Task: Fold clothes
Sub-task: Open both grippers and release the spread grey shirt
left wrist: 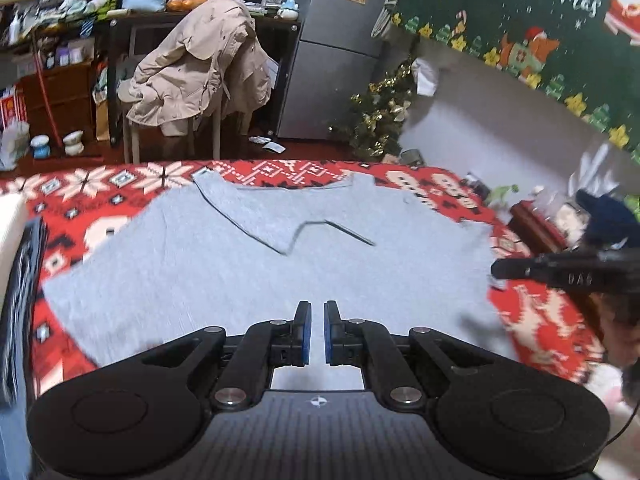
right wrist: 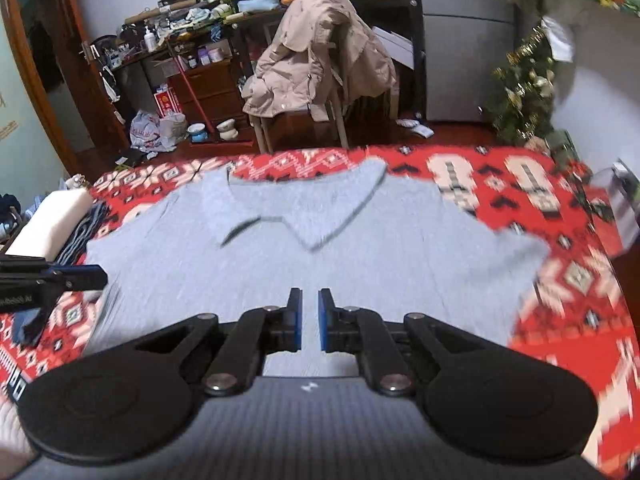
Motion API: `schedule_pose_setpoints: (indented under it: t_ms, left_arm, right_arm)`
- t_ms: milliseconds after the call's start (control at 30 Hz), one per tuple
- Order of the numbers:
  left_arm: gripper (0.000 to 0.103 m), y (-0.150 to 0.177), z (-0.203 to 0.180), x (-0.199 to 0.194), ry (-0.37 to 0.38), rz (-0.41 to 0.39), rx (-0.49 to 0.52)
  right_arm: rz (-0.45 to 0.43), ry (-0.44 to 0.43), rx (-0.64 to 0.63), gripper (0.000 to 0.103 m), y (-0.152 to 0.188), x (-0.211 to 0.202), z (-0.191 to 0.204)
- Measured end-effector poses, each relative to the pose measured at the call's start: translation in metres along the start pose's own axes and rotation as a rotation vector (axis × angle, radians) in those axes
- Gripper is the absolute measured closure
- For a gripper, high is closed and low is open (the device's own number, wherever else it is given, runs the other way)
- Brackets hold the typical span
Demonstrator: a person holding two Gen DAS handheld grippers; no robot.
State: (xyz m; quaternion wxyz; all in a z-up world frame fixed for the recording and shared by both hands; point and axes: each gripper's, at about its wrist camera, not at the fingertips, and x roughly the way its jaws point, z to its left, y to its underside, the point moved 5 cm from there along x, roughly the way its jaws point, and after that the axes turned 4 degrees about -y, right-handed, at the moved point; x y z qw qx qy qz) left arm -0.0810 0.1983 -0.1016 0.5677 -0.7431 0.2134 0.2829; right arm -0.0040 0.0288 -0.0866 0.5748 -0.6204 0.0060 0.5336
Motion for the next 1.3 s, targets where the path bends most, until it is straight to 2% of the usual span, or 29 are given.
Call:
schedule_pose_setpoints:
  t_ms: [167,333,433,567,667,733,967,1100,1233,1300]
  left_arm:
    - [0.097,0.030,-0.017,-0.011,0.036,0.006,0.037]
    - [0.097,0.061,-0.036,-0.017,0.071,0.012,0.096]
    - [0.096,0.079,-0.047,-0.015,0.083,0.022,0.147]
    - [0.096,0.093,-0.052,0.003,0.098,0.041,0.186]
    - [0.096,0.101,-0.045,0.018,0.056,0.117,0.192]
    - [0.095,0.105,-0.039,0.020,0.039,0.127,0.191]
    - [0.095,0.110,-0.026,0.004,0.061,0.175,0.112]
    - [0.094,0.106,-0.014,-0.010,0.051,0.145,0.034]
    - [0.080,0.091,0.010,-0.022,-0.034,0.065,-0.053]
    - [0.080,0.086,0.026,-0.022,-0.109,0.048,-0.074]
  right_arm:
    - [-0.004,-0.009,-0.045,0.095,0.037,-0.035,0.012]
    - [0.012,-0.048,-0.133,0.095,0.075,-0.049,0.035]
    - [0.036,-0.082,-0.152,0.095,0.098,-0.046,0.048]
    - [0.059,-0.060,-0.137,0.095,0.117,-0.033,0.053]
    - [0.081,-0.046,-0.099,0.095,0.123,-0.025,0.047]
    - [0.105,-0.036,-0.074,0.095,0.127,-0.019,0.041]
    - [0.150,-0.041,-0.065,0.095,0.137,-0.020,0.036]
    - [0.150,-0.040,-0.061,0.093,0.135,-0.028,0.035]
    - [0.115,-0.009,-0.033,0.089,0.127,-0.036,0.024]
    - [0.096,0.020,-0.024,0.089,0.122,-0.040,0.015]
